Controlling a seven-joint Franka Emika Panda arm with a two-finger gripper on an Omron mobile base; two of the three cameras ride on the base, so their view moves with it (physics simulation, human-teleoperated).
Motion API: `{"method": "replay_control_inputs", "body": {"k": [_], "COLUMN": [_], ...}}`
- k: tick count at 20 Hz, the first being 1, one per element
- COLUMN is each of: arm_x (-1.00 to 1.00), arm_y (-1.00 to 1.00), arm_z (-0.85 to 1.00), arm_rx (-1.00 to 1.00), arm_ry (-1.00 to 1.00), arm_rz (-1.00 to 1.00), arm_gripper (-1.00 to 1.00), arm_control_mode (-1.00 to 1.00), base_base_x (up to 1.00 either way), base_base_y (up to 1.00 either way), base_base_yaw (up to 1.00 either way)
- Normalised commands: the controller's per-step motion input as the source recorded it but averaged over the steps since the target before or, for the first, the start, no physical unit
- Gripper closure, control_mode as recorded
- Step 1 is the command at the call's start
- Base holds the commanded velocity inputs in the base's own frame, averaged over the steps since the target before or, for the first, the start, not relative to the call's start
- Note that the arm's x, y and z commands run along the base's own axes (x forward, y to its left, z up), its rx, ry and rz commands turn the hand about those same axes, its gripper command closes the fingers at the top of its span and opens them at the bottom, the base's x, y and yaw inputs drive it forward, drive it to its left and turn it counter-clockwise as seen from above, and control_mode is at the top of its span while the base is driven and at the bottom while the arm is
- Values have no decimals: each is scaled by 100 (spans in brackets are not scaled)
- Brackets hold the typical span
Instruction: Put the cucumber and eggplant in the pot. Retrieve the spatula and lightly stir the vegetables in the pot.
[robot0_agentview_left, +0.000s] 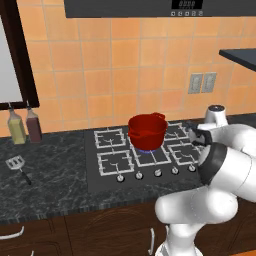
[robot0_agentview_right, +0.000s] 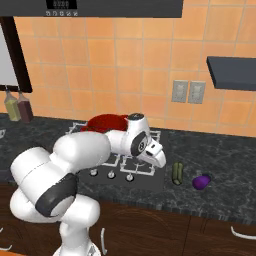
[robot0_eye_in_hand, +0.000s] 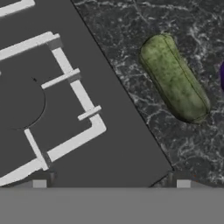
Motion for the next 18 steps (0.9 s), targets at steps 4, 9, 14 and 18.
{"method": "replay_control_inputs", "body": {"k": [4,9,14,18], "arm_x": [45,11,1,0], "arm_y": [-100,-86,-28,0], "arm_z": [-30,-4,-48,-63], "arm_rx": [16,18,2,0], "arm_ry": [7,0,0,0], "arm_rz": [-11,0,2,7], "arm_gripper": [-100,-100,-100,-100], "arm_control_mode": [-100,-100,-100,-100], "base_base_x": [0,0,0,0], "base_base_y": [0,0,0,0], "base_base_yaw": [0,0,0,0]}}
